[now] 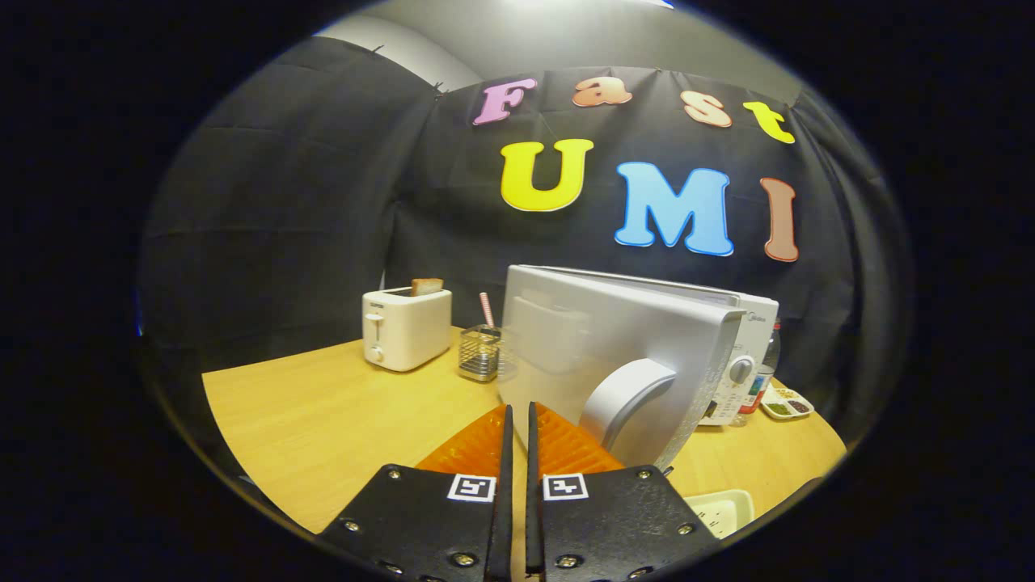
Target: Open the microwave, put the food inside, and close the microwave door.
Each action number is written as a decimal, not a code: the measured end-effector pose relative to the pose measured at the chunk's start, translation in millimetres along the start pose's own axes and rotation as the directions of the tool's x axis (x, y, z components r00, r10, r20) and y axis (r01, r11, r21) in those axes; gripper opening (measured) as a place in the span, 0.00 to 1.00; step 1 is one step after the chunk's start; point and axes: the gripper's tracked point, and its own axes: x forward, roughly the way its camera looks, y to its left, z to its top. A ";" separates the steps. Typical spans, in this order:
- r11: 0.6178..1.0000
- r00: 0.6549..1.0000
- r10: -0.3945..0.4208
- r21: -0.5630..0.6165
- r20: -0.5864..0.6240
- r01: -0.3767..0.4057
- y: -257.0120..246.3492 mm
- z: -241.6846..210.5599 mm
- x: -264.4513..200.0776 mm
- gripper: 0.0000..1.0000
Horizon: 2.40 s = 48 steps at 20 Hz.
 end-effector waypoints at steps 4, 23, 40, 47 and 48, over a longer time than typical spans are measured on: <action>0.988 0.988 -0.153 0.017 -0.014 0.154 -65.1 -2.3 33.1 0.07; 0.919 0.929 -0.363 0.136 -0.071 0.369 -188.7 3.2 164.6 0.08; 0.943 0.951 -0.310 0.129 -0.001 0.308 -157.2 99.8 14.0 0.12; 0.946 0.967 -0.249 0.228 0.055 0.230 -118.6 165.5 -71.2 0.25; 0.943 0.962 -0.264 0.227 0.064 0.244 -121.4 172.5 -77.7 0.42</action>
